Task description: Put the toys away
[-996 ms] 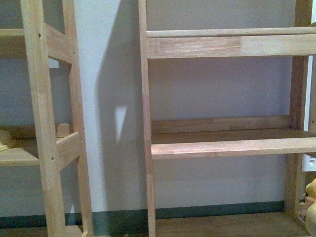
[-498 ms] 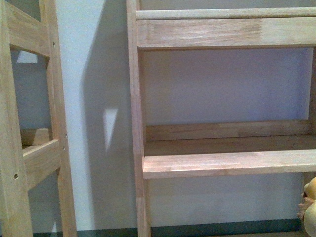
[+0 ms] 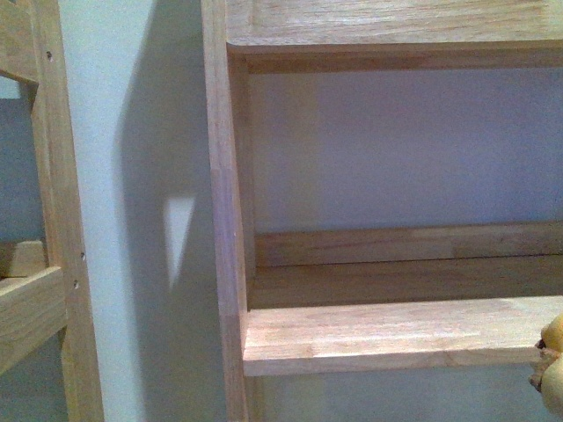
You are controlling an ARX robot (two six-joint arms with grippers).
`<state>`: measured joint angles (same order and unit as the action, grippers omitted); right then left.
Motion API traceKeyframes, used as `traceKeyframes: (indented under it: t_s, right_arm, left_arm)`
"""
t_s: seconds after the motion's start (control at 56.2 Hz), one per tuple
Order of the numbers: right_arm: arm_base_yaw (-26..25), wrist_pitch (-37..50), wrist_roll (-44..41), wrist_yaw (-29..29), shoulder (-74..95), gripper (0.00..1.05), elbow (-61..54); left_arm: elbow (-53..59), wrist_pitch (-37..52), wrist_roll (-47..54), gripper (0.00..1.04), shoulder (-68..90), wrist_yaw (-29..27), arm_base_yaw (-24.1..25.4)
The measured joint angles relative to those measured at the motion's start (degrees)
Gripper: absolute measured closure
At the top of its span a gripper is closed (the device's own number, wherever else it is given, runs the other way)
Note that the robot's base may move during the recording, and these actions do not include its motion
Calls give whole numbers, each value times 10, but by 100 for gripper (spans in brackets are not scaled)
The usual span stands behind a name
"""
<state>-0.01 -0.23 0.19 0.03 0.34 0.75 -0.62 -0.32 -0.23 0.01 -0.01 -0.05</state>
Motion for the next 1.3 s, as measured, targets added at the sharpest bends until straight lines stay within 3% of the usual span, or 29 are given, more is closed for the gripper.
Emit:
traceKeyframes:
  t_s: [0.302,0.374,0.427,0.676,1.299]
  right_arm:
    - [0,0,0,-2,0,88,0]
    - [-36,70,-36,-79,7,88,0]
    - [-55,113,-55,-104,19,88,3]
    - [-78,186,-78,-106,112,88,85]
    - [11,234,-131,-80,346,88,446]
  left_arm:
    - [0,0,0,6,0,0,0]
    - [0,0,0,6,0,0,0]
    - [0,0,0,6,0,0,0]
    - [0,0,0,6,0,0,0]
    - [0,0,0,6,0,0,0]
